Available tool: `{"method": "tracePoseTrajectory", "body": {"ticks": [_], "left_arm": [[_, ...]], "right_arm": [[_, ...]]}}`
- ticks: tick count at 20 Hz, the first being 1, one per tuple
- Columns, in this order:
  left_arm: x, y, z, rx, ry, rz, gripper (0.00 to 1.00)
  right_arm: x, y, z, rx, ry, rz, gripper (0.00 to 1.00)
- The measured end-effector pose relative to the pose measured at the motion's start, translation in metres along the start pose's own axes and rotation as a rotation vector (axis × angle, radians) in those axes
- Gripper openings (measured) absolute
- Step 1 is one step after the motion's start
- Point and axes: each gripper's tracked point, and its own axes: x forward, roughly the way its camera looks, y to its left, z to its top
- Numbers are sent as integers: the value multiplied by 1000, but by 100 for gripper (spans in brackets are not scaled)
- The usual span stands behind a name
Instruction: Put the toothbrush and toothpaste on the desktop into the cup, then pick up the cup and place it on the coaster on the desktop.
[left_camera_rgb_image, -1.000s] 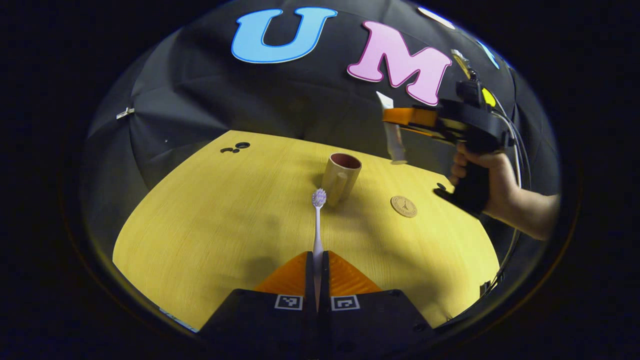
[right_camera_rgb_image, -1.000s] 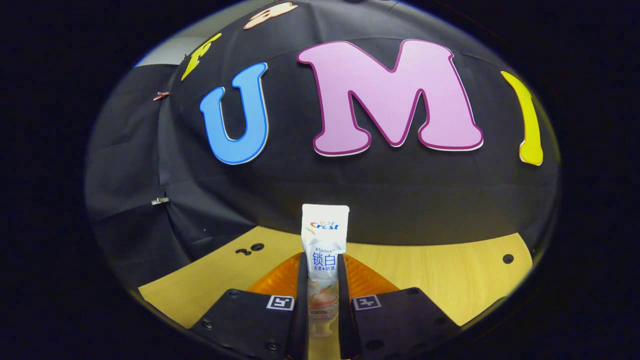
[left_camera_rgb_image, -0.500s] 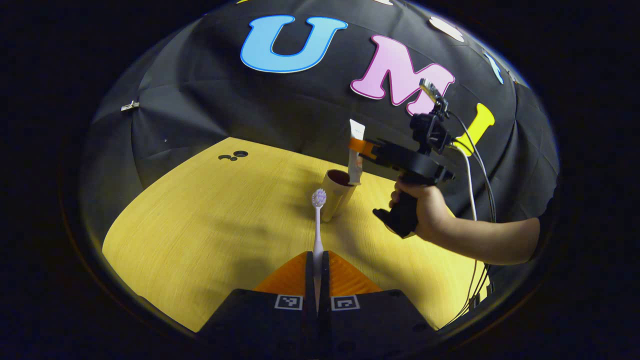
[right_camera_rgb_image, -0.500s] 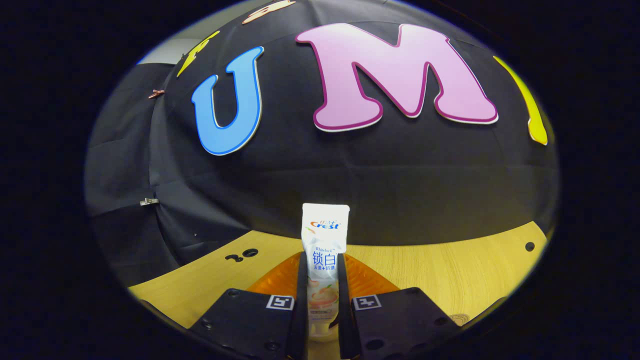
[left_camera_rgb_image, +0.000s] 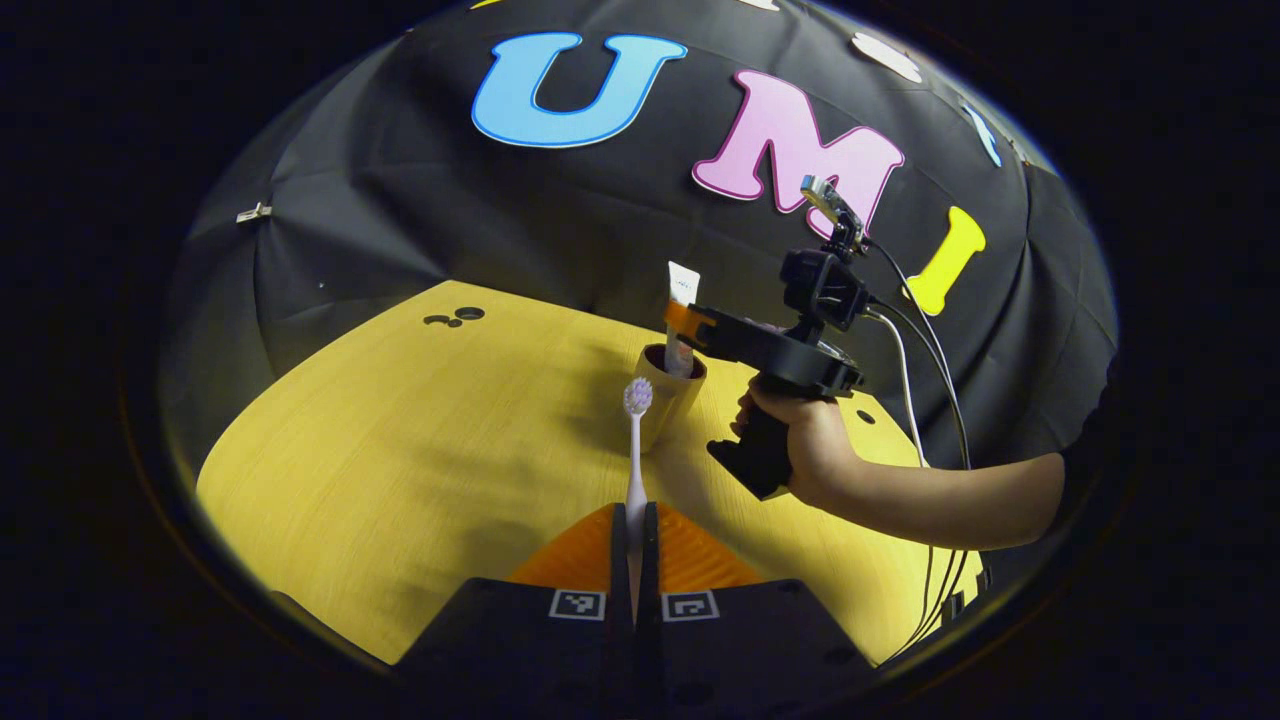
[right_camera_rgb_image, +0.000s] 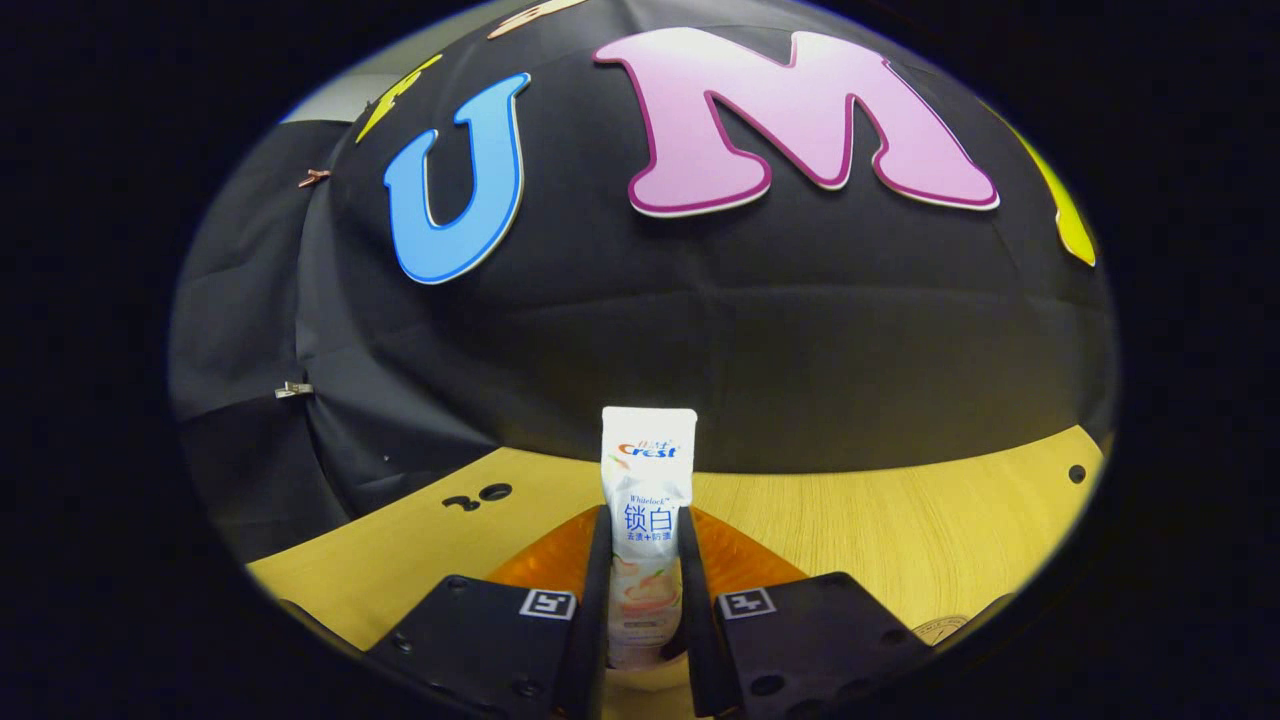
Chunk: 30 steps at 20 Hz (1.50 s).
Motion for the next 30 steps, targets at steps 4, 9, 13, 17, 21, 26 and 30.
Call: {"method": "tracePoseTrajectory", "body": {"ticks": [4,9,13,17,21,26,30], "left_arm": [[6,-8,11,-2,-25,-7,6],[22,-23,52,27,-90,-40,6],[42,-35,100,34,-172,-72,6],[69,-48,150,60,-256,-108,6],[102,-61,184,81,-324,-154,6],[147,-70,203,84,-390,-209,6],[182,-64,192,37,-395,-232,6]], "right_arm": [[-18,-7,6,22,3,-2,81],[-54,-31,30,48,-27,-42,98],[-89,-59,39,14,-18,-82,98],[-123,-92,44,-3,2,-130,98],[-155,-120,55,-21,-9,-180,98],[-195,-152,52,-30,2,-238,98],[-216,-177,38,-27,27,-285,98]]}}
